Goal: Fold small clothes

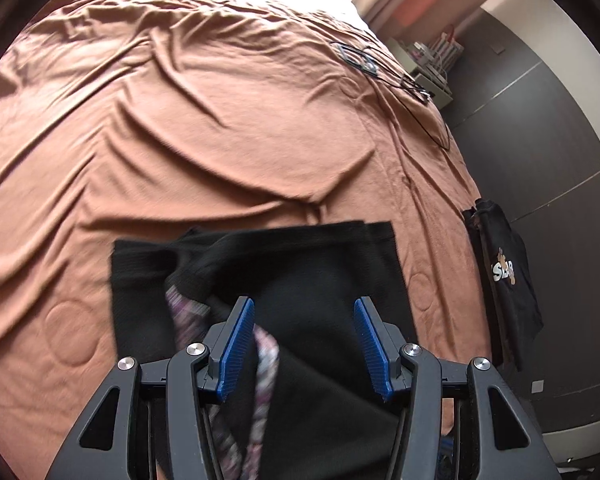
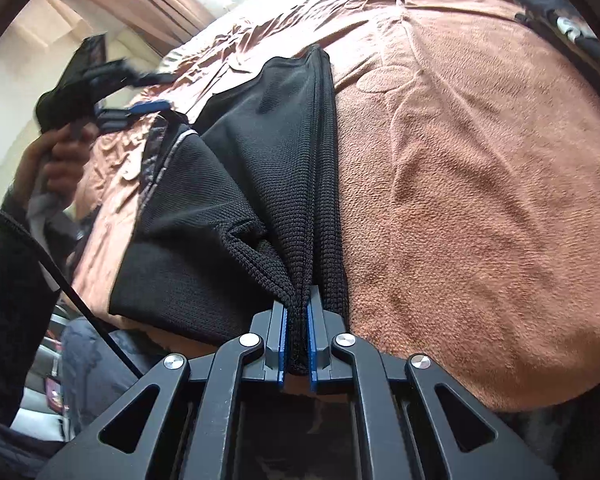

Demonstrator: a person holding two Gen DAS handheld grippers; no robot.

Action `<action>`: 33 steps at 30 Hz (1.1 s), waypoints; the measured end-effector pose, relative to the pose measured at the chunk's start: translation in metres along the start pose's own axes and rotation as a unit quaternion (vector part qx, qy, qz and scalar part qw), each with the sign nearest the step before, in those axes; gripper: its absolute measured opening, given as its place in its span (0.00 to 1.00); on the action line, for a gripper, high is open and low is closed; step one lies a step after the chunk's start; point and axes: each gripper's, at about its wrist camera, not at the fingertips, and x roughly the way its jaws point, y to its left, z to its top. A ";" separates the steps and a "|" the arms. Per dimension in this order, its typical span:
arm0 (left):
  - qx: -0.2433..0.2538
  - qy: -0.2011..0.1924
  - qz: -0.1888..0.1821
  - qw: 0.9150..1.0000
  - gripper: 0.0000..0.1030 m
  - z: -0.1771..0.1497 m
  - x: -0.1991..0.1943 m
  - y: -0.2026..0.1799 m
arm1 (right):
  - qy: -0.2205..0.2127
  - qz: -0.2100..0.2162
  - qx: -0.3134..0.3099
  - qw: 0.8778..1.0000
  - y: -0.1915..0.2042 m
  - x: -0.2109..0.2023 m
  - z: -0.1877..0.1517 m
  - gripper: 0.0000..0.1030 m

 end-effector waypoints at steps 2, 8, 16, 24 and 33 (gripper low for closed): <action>-0.007 0.002 0.006 1.000 0.53 -0.014 -0.009 0.013 | 0.001 -0.016 -0.009 1.000 0.008 -0.003 0.001 0.08; -0.027 0.021 0.010 0.999 0.54 -0.051 -0.022 0.042 | -0.014 -0.044 -0.031 0.998 0.029 -0.015 0.005 0.44; -0.030 0.065 -0.011 0.997 0.54 -0.085 -0.005 0.050 | -0.016 -0.054 -0.077 0.995 0.058 -0.018 0.004 0.44; -0.025 0.104 -0.014 0.994 0.54 -0.096 0.010 0.051 | -0.013 -0.067 -0.090 0.994 0.065 -0.005 0.013 0.44; -0.014 0.135 -0.041 0.990 0.17 -0.103 0.015 0.042 | -0.009 -0.080 -0.077 0.994 0.055 0.002 0.014 0.44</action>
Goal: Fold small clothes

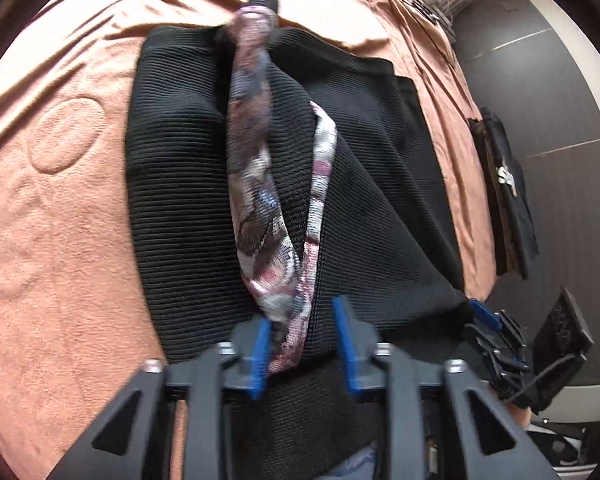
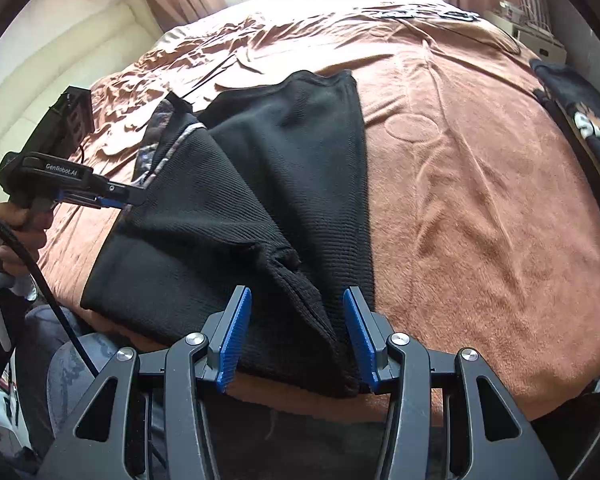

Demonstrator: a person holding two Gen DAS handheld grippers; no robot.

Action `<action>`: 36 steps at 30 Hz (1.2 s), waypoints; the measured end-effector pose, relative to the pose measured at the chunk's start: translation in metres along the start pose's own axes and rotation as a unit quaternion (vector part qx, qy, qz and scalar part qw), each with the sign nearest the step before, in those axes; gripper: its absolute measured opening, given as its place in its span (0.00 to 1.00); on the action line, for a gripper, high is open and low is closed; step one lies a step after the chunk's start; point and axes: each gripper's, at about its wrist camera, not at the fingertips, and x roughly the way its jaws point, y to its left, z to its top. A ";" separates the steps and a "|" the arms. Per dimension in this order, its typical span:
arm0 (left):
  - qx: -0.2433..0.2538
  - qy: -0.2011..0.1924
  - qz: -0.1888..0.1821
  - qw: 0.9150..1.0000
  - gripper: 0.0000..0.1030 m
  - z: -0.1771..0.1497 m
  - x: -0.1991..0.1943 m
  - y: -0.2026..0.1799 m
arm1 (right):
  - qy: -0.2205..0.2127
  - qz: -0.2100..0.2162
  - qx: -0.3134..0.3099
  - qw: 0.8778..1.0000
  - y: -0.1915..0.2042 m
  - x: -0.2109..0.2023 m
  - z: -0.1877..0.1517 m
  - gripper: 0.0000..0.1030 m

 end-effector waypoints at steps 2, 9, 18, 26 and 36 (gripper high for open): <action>0.000 -0.005 -0.005 1.000 0.10 0.002 -0.001 -0.004 | 0.001 -0.003 0.006 1.000 -0.004 0.000 -0.002 0.44; 0.016 -0.041 -0.044 0.998 0.07 0.022 -0.020 -0.031 | 0.012 0.004 0.039 0.999 -0.024 -0.006 -0.012 0.44; 0.035 -0.087 -0.070 0.993 0.07 0.064 -0.036 -0.071 | 0.012 0.031 0.067 0.997 -0.042 -0.011 -0.018 0.44; 0.027 -0.143 -0.073 0.987 0.45 0.099 -0.041 -0.088 | 0.014 0.051 0.076 0.996 -0.050 -0.004 -0.018 0.44; 0.067 -0.109 0.003 0.992 0.49 0.093 -0.005 -0.082 | 0.006 0.075 0.098 0.992 -0.060 -0.002 -0.018 0.40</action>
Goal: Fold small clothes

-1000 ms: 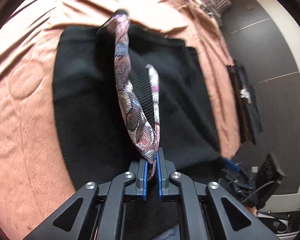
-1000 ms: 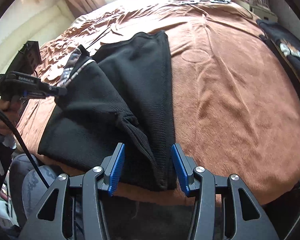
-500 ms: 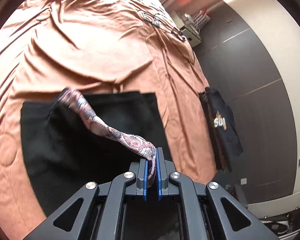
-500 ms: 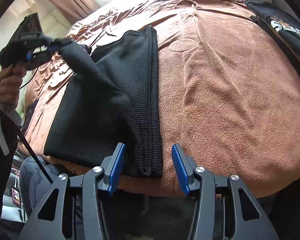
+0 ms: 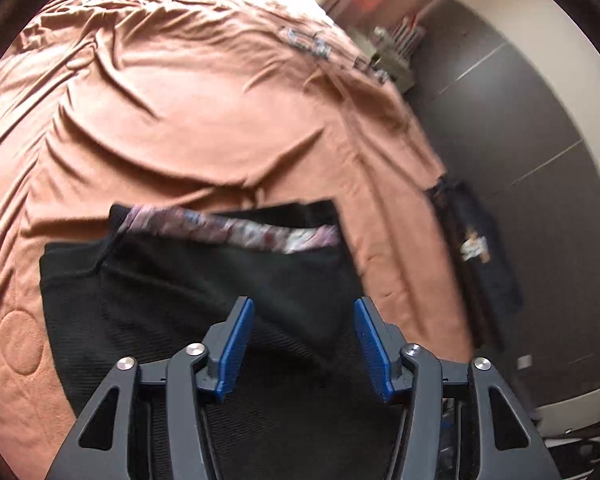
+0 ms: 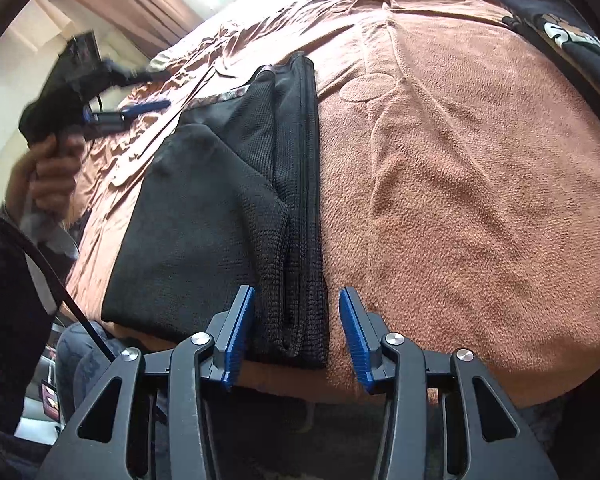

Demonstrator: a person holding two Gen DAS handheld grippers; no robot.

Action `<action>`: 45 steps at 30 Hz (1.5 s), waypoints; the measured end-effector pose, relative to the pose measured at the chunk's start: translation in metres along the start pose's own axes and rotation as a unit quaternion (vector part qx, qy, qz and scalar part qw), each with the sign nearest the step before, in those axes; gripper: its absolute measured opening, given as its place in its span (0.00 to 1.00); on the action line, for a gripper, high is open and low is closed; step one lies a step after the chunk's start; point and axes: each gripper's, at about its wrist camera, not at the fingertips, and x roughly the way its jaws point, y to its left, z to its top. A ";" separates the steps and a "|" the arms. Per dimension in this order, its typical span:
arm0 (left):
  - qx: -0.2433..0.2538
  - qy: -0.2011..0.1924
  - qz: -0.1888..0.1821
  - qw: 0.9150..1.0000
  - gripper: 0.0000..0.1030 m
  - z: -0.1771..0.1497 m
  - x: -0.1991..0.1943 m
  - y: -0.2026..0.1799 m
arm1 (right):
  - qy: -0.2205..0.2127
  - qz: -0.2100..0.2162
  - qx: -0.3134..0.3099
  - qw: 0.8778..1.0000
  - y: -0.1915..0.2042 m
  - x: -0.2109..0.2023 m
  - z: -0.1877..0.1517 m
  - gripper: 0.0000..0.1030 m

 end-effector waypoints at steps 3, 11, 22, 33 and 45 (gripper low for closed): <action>0.017 0.030 0.019 0.999 0.37 -0.009 0.018 0.002 | -0.003 0.009 0.007 1.000 -0.001 0.000 0.002 0.40; 0.073 0.084 0.045 0.993 0.22 -0.026 0.065 -0.012 | 0.004 0.013 0.010 1.000 0.002 0.009 0.002 0.40; 0.077 0.062 0.040 0.994 0.22 0.002 0.095 -0.026 | 0.014 0.018 0.035 0.999 -0.001 0.020 0.005 0.34; 0.046 0.050 0.037 0.997 0.23 -0.004 0.051 -0.006 | 0.010 0.025 0.054 0.998 -0.007 0.020 -0.004 0.19; -0.018 0.022 0.063 0.998 0.23 -0.058 -0.028 0.052 | 0.007 -0.005 0.053 0.999 0.000 0.011 -0.013 0.15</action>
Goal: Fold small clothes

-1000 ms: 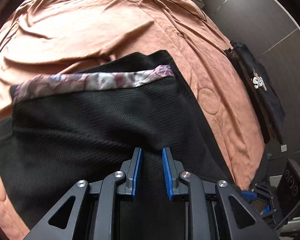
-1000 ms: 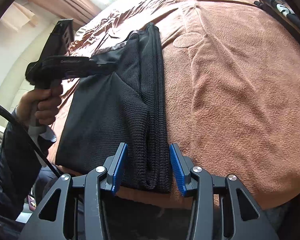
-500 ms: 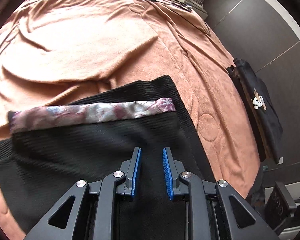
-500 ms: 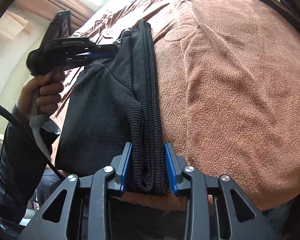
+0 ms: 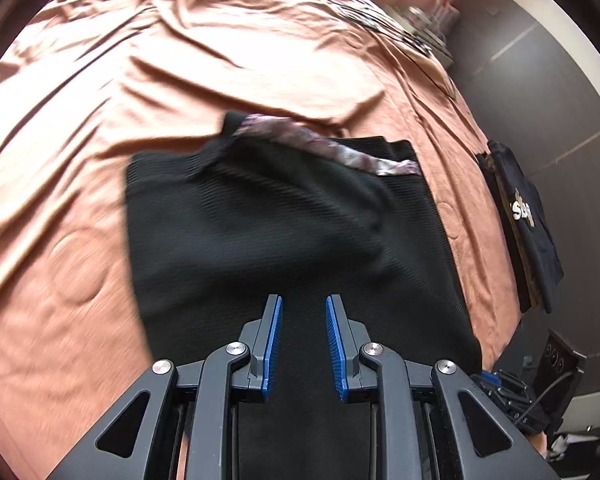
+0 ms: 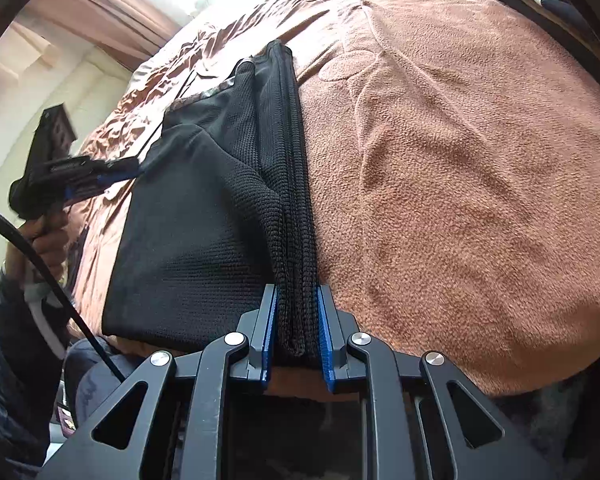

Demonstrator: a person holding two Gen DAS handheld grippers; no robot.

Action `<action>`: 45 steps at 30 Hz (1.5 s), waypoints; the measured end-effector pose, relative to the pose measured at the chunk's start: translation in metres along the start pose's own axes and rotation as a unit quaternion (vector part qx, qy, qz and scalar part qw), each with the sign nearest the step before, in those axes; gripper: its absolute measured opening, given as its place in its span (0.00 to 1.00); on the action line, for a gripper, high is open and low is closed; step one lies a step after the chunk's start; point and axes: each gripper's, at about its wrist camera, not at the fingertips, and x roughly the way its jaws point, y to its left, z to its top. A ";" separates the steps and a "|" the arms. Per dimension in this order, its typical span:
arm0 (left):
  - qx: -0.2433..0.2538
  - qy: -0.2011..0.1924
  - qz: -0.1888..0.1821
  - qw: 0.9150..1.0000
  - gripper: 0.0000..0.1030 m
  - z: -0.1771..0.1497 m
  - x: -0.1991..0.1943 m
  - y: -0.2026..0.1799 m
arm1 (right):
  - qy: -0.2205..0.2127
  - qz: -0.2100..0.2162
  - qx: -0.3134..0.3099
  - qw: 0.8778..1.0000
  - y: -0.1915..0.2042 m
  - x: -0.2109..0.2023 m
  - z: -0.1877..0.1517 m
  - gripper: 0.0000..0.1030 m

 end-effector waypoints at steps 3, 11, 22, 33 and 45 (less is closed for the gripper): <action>-0.020 -0.006 -0.003 1.000 0.24 -0.014 -0.013 0.013 | 0.003 -0.006 -0.001 1.000 0.002 -0.001 -0.002 0.15; -0.079 -0.002 -0.003 0.997 0.24 -0.063 -0.026 0.042 | 0.006 -0.004 -0.002 1.000 0.004 -0.006 -0.001 0.16; -0.127 0.023 -0.004 0.992 0.24 -0.115 -0.032 0.058 | 0.011 0.004 0.009 1.000 0.001 -0.001 0.000 0.24; -0.167 0.025 -0.049 0.984 0.24 -0.167 -0.029 0.065 | -0.002 -0.001 -0.001 1.000 0.004 0.000 -0.007 0.27; -0.173 0.007 -0.081 0.982 0.09 -0.186 -0.031 0.060 | 0.004 0.011 0.008 1.000 0.004 -0.002 -0.012 0.17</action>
